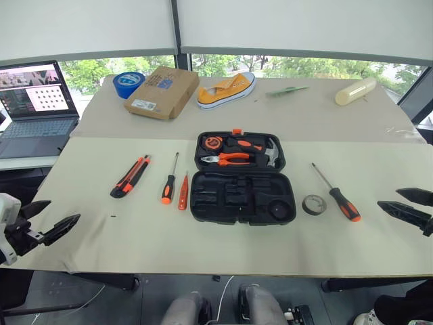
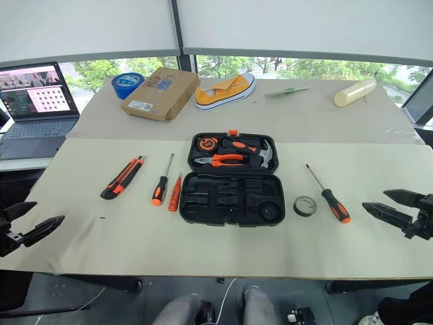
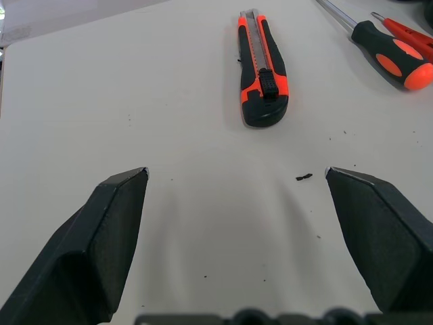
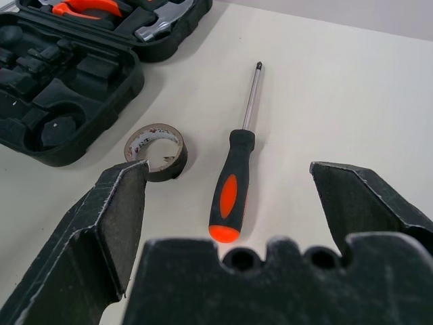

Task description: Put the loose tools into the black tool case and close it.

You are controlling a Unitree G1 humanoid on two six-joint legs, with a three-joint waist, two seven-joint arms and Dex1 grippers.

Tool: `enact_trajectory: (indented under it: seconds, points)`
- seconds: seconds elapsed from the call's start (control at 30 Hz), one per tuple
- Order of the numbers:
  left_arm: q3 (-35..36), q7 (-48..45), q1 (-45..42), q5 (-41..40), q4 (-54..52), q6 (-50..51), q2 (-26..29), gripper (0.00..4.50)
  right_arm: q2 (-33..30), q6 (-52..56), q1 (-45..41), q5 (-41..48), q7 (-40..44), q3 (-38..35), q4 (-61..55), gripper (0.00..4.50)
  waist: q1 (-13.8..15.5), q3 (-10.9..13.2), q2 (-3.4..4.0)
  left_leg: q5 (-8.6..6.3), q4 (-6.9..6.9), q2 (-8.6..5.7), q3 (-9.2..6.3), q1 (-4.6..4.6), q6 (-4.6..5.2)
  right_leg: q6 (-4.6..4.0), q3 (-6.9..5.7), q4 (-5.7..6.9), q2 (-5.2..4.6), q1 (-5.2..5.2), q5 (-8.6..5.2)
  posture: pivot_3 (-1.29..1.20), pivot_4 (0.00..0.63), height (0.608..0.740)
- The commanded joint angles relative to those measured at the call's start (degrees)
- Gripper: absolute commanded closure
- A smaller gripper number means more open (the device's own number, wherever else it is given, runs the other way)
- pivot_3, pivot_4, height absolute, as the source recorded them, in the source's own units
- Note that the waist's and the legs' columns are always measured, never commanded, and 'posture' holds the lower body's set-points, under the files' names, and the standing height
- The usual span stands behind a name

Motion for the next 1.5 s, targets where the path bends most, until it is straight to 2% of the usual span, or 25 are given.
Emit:
enact_trajectory:
  seconds: [0.03, 0.2, 0.37, 0.6, 0.73, 0.87, 1.03, 1.23, 1.37, 1.5]
  points:
    - [-0.36, 0.26, -0.21, 1.13, -0.03, -0.75, 1.47, 0.00, 0.11, -2.47, 0.42, -0.42, 0.79, -3.00, 0.50, 0.07, 0.01, 0.00, 0.00, 0.00, 0.00, 0.00, 0.00, 0.00, 0.00, 0.00, 0.00, 0.00, 0.00, 0.00, 0.00, 0.00, 0.150, 0.731]
    - [-2.58, 1.89, -1.20, 1.57, -2.17, 1.72, 1.99, 0.00, 0.02, -5.98, 0.70, -1.95, 0.67, -3.20, 2.21, 0.07, 0.09, 0.00, 0.00, 0.00, 0.00, -0.01, 0.00, 0.00, 0.00, 0.00, -0.01, -0.01, 0.00, 0.03, 0.00, 0.00, 0.150, 0.731]
    - [-6.34, 6.07, -8.39, -2.89, -9.36, 13.50, 5.56, 0.00, -0.57, -2.26, -3.80, 1.73, -1.46, -3.24, -3.99, 0.07, 0.00, 0.00, 0.00, 0.01, 0.04, 0.00, 0.00, 0.03, -0.02, 0.00, -0.01, 0.07, 0.00, 0.03, 0.01, 0.00, 0.150, 0.731]
    - [-16.44, 19.11, -27.75, -10.88, -15.02, 40.10, 6.66, 0.00, 0.96, 2.50, -9.09, 5.96, -4.79, 3.42, -20.83, 0.07, -0.12, 0.00, 0.01, 0.06, 0.04, -0.01, -0.03, 0.06, -0.12, 0.01, -0.20, 0.12, 0.06, 0.07, 0.02, 0.00, 0.150, 0.731]
    - [-21.67, 25.66, -37.40, -13.71, -16.81, 53.87, 2.11, 0.00, 2.70, 2.74, -12.58, 6.44, -7.08, 8.71, -28.32, 0.07, -0.24, 0.04, -0.05, 0.15, 0.07, -0.01, -0.07, 0.10, -0.30, 0.00, -0.65, 0.12, 0.03, 0.12, 0.01, 0.00, 0.150, 0.731]
    - [-27.15, 32.48, -44.09, -10.69, -17.40, 63.45, -4.17, 0.00, 4.31, 3.18, -15.88, 7.77, -7.90, 14.06, -33.59, 0.07, -0.19, 0.08, -0.11, 0.21, 0.12, -0.03, -0.17, 0.11, -0.41, -0.01, -0.99, 0.13, 0.03, 0.18, 0.01, 0.00, 0.150, 0.731]
    - [-32.53, 38.40, -48.65, -6.67, -14.26, 64.82, -10.55, 0.00, 6.48, 3.60, -19.16, 8.41, -8.66, 19.54, -37.09, 0.07, -0.08, 0.11, -0.17, 0.28, 0.22, -0.04, -0.37, 0.13, -0.53, -0.02, -1.08, 0.12, 0.04, 0.34, 0.02, 0.00, 0.150, 0.731]
    - [-36.92, 41.79, -50.50, -1.24, -8.87, 62.32, -14.59, 0.00, 8.63, 3.44, -21.31, 8.43, -9.62, 23.50, -38.40, 0.07, -0.09, 0.12, -0.17, 0.30, 0.28, -0.05, -0.53, 0.15, -0.55, -0.03, -1.19, 0.10, 0.06, 0.45, 0.02, 0.00, 0.150, 0.731]
    - [-39.05, 41.60, -49.11, 0.04, -8.62, 60.77, -16.14, 1.02, 9.47, 3.71, -21.46, 8.80, -9.98, 23.89, -38.76, 0.00, -0.07, 0.12, -0.17, 0.30, 0.31, -0.06, -0.60, 0.13, -0.55, -0.03, -1.25, 0.10, 0.06, 0.47, 0.02, 0.00, 0.150, 0.731]
    - [-39.83, 41.59, -47.83, 1.09, -7.52, 60.63, -18.60, 2.49, 10.04, 4.12, -21.72, 9.10, -10.52, 24.08, -38.94, 0.00, -0.04, 0.12, -0.17, 0.30, 0.37, -0.06, -0.75, 0.14, -0.55, -0.03, -1.37, 0.06, 0.04, 0.61, 0.01, 0.00, 0.150, 0.731]
